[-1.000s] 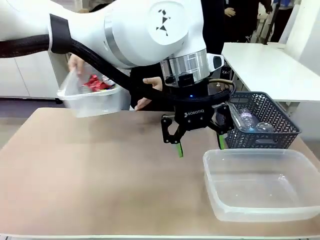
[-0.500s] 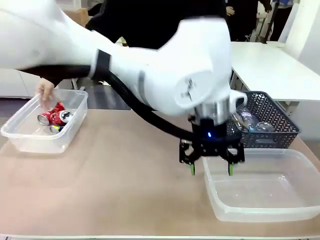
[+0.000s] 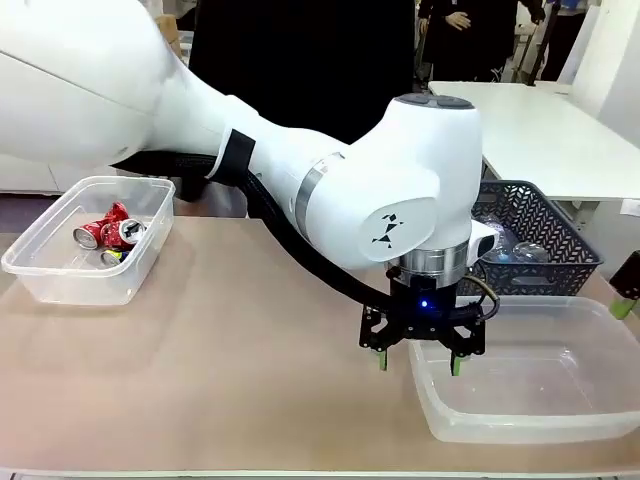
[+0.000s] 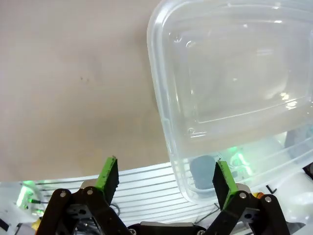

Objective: Sort the waste into each basket.
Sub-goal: Pick up the Organizing box on the right side of the table and lift it.

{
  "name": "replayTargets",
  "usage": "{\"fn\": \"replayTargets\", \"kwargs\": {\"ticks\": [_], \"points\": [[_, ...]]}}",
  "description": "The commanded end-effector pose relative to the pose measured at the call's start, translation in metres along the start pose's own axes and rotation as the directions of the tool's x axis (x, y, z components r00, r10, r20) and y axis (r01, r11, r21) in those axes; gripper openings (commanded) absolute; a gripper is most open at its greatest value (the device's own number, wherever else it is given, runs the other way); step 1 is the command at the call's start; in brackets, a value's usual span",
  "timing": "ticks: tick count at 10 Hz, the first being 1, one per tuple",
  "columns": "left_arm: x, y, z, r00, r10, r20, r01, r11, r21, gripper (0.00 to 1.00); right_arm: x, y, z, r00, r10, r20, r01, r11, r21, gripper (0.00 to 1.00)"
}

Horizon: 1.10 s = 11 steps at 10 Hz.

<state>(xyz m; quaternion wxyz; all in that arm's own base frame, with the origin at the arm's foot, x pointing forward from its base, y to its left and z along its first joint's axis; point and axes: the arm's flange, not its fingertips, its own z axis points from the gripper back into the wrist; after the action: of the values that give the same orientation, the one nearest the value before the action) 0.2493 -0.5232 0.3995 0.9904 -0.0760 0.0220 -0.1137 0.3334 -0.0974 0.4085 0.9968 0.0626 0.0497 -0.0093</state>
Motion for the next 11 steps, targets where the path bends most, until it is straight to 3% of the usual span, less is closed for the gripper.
{"fn": "replayTargets", "kwargs": {"ticks": [1,6,10,11], "points": [[0.002,-0.004,-0.008,1.0,-0.016,0.018,0.016,1.0,-0.007,1.0,0.002,0.012,-0.008,0.997,0.048,-0.063,-0.051,0.997,-0.05,1.0],[0.01,-0.007,-0.028,0.996,0.033,0.088,-0.029,0.999,-0.038,1.0,-0.004,0.01,-0.072,0.977,0.047,-0.208,-0.055,0.998,-0.031,1.0],[0.006,-0.006,-0.029,0.993,0.039,0.108,-0.036,0.999,-0.031,1.0,-0.022,0.007,-0.095,0.983,0.055,-0.176,-0.051,0.998,0.025,1.0],[0.006,-0.008,-0.03,0.992,0.029,0.125,-0.026,0.999,-0.025,0.92,-0.028,0.006,-0.094,0.986,0.042,-0.161,-0.039,0.999,0.023,1.0]]}}
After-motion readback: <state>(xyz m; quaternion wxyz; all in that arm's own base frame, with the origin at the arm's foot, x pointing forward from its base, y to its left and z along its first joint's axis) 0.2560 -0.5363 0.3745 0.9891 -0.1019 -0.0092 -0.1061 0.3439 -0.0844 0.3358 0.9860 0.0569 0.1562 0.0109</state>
